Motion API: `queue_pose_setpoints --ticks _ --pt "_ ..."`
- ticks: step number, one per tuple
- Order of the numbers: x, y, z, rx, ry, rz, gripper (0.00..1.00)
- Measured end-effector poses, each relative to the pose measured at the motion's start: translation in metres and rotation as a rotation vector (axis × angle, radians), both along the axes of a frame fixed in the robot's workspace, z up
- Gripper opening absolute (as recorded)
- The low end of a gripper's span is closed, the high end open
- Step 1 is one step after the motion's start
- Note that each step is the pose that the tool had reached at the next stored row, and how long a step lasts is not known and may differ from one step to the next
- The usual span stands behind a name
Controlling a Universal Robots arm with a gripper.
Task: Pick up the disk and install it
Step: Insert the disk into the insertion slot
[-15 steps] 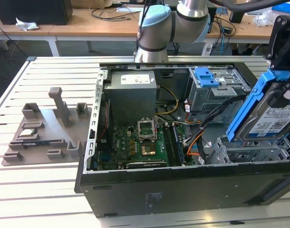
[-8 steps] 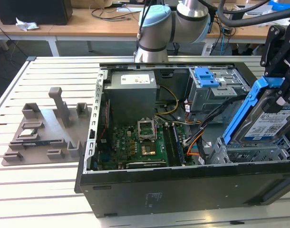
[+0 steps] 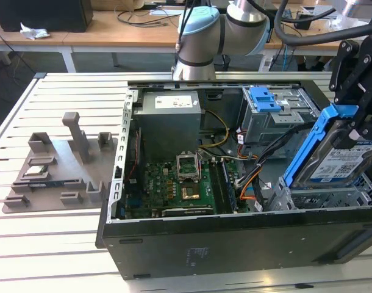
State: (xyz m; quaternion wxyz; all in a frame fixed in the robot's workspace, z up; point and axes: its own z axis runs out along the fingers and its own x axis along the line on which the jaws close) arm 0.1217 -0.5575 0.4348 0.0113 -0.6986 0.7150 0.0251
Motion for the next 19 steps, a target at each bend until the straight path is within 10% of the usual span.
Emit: queue_pose_setpoints --ticks 10,12,19 --pt "0.0 0.0 -0.0197 0.0 0.0003 0.0 0.44" --pt "0.0 0.0 -0.0206 0.0001 0.0003 0.0 0.11" --pt "0.036 0.0093 -0.024 -0.0078 0.0025 0.0 0.11"
